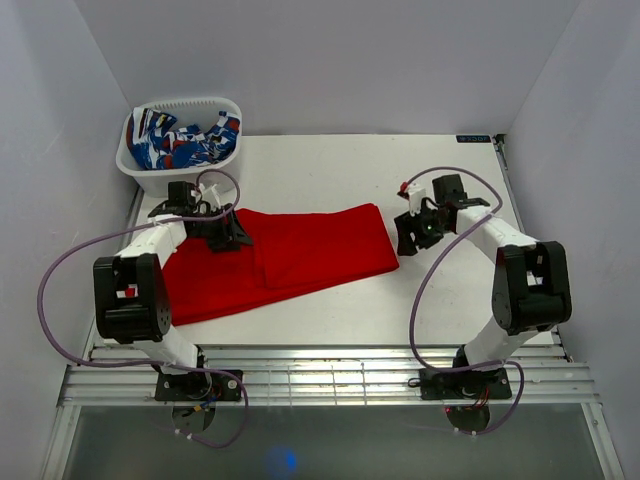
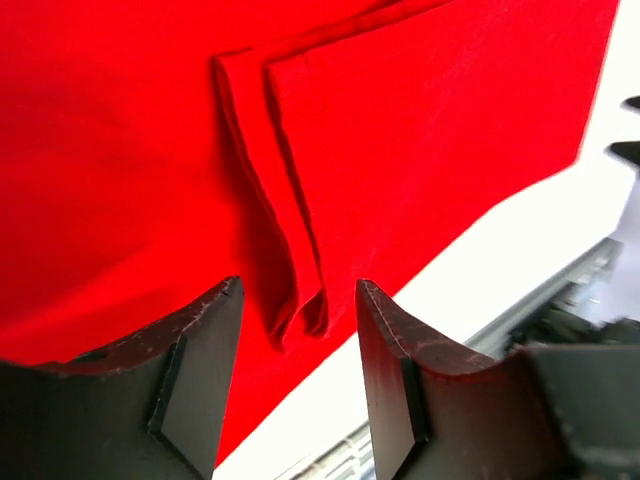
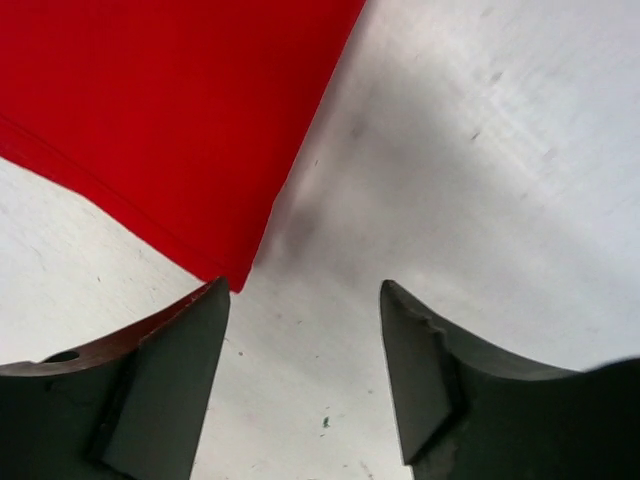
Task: Fold and stack the trousers
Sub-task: Fold the trousers
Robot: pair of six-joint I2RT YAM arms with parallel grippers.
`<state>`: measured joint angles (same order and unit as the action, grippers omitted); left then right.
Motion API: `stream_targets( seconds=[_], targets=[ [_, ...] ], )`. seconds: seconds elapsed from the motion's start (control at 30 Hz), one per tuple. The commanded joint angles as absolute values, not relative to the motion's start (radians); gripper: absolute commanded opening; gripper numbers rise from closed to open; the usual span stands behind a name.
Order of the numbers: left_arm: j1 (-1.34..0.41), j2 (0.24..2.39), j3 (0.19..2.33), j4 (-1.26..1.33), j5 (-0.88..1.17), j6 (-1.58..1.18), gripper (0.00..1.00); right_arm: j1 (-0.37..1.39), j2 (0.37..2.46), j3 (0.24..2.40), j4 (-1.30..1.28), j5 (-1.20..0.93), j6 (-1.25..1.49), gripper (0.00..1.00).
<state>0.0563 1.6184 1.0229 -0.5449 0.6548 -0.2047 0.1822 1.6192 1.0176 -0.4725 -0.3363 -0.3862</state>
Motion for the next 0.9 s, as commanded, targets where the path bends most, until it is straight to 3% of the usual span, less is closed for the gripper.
stream_targets(
  seconds=[0.0,0.2,0.33,0.47,0.6,0.7,0.77,0.8,0.83,0.87],
  targets=[
    [0.075,1.531,1.02,-0.584,0.581,-0.121,0.6,0.121,1.684,1.159,-0.501,-0.501,-0.305,0.71],
    [0.087,1.488,1.046,-0.572,0.986,-0.047,0.53,0.061,1.838,1.264,-0.499,-0.725,-0.157,0.73],
    [0.04,1.515,0.983,-0.448,1.068,-0.116,0.53,0.061,1.942,1.276,-0.424,-0.839,-0.062,0.74],
    [0.017,1.618,0.922,-0.341,1.016,-0.196,0.53,0.064,2.005,1.282,-0.396,-0.865,-0.011,0.75],
    [0.023,1.759,0.936,-0.38,0.798,-0.207,0.53,0.078,2.032,1.281,-0.393,-0.841,-0.008,0.73],
    [0.052,1.801,0.951,-0.39,0.727,-0.206,0.53,0.095,2.054,1.29,-0.4,-0.816,-0.012,0.63],
    [0.071,1.809,0.977,-0.416,0.762,-0.186,0.54,0.098,2.06,1.289,-0.397,-0.798,-0.02,0.5],
    [0.074,1.801,1.012,-0.431,0.764,-0.175,0.54,0.097,2.065,1.289,-0.399,-0.792,-0.023,0.42],
    [0.075,1.771,1.028,-0.461,0.775,-0.132,0.55,0.097,2.063,1.289,-0.399,-0.776,-0.031,0.22],
    [0.078,1.749,1.044,-0.48,0.77,-0.109,0.56,0.094,2.059,1.289,-0.402,-0.773,-0.035,0.13]
  ],
)
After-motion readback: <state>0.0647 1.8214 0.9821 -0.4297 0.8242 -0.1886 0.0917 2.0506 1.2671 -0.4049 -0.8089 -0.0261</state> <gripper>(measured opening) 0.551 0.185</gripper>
